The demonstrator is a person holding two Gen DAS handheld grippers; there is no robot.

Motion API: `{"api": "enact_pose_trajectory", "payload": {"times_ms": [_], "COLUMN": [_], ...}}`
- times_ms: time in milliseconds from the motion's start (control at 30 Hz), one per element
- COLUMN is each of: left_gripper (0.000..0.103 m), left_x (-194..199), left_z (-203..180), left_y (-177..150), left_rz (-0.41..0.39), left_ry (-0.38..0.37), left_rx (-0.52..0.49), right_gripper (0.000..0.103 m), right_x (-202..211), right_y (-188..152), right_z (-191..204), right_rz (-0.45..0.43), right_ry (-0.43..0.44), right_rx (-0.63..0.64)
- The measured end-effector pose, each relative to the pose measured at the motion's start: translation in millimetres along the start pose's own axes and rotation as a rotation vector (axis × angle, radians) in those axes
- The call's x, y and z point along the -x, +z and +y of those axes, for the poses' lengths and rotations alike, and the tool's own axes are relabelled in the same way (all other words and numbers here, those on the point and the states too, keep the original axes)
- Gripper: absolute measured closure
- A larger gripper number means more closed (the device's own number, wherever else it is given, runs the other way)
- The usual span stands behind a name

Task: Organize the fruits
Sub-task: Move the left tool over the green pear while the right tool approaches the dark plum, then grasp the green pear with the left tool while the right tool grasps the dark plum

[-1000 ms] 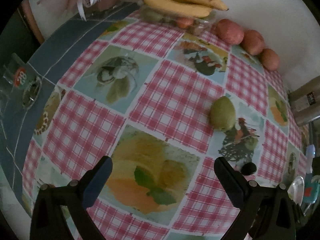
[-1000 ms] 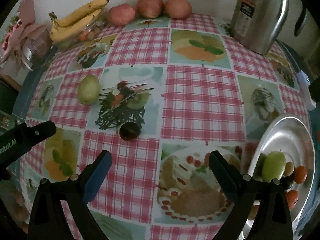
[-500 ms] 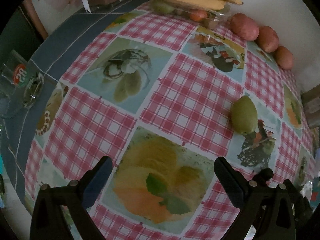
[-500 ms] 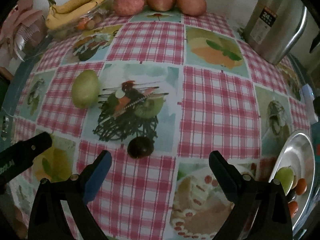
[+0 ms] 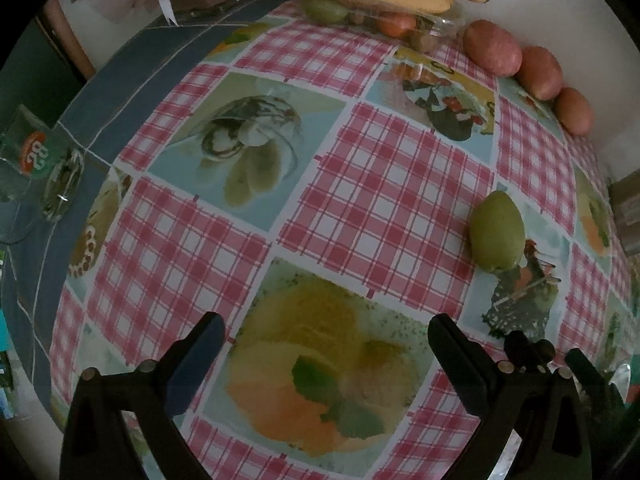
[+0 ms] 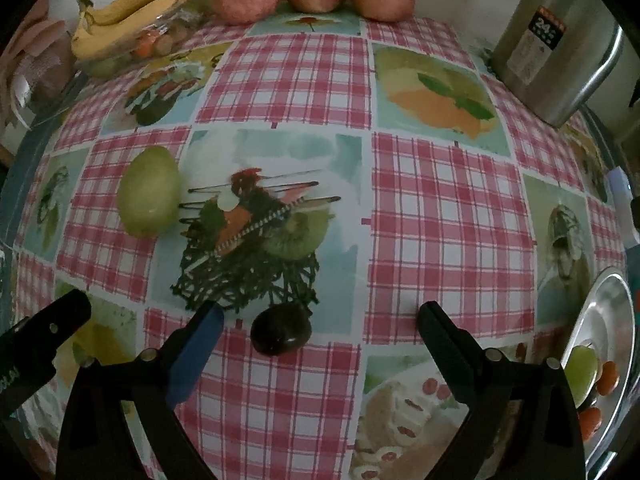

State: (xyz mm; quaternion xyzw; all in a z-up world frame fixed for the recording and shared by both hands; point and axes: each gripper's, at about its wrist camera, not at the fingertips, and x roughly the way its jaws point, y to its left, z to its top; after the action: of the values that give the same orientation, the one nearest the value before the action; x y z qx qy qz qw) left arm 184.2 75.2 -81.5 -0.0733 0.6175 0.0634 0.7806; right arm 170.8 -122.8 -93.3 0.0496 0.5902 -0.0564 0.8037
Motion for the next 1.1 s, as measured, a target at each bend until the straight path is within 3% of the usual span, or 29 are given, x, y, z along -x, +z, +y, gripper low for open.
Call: {"api": "enact_pose_trajectory", "payload": {"times_ms": [267, 433, 800, 867, 1033, 1100], "left_gripper": [0.000, 0.000, 0.000, 0.000, 0.000, 0.000], "left_x": [-2.6, -8.8, -11.9, -11.3, -4.9, -2.4], "left_z": [-1.3, -5.1, 3.9, 3.5, -2.8, -3.9], "left_y": [5.5, 12.0, 4.7, 4.2, 2.9, 3.6], "left_rz": [-0.033, -0.019, -0.017, -0.018, -0.027, -0.033], "left_ry": [0.002, 0.011, 0.003, 0.004, -0.011, -0.022], "left_rx": [-0.005, -0.013, 0.002, 0.001, -0.010, -0.013], "right_gripper": [0.004, 0.000, 0.002, 0.008, 0.052, 0.061], "right_x": [-4.1, -3.1, -1.9, 2.0, 15.7, 19.2], "right_y": [-0.8, -1.4, -5.7, -7.8, -9.7, -11.3], "right_z": [-2.9, -3.5, -2.3, -4.4, -2.4, 1.6], "right_rz": [0.003, -0.001, -0.016, -0.028, -0.050, -0.045], "right_ry": [0.007, 0.008, 0.010, 0.004, 0.030, 0.064], "right_rx": [-0.017, -0.027, -0.025, -0.031, -0.018, -0.008]}}
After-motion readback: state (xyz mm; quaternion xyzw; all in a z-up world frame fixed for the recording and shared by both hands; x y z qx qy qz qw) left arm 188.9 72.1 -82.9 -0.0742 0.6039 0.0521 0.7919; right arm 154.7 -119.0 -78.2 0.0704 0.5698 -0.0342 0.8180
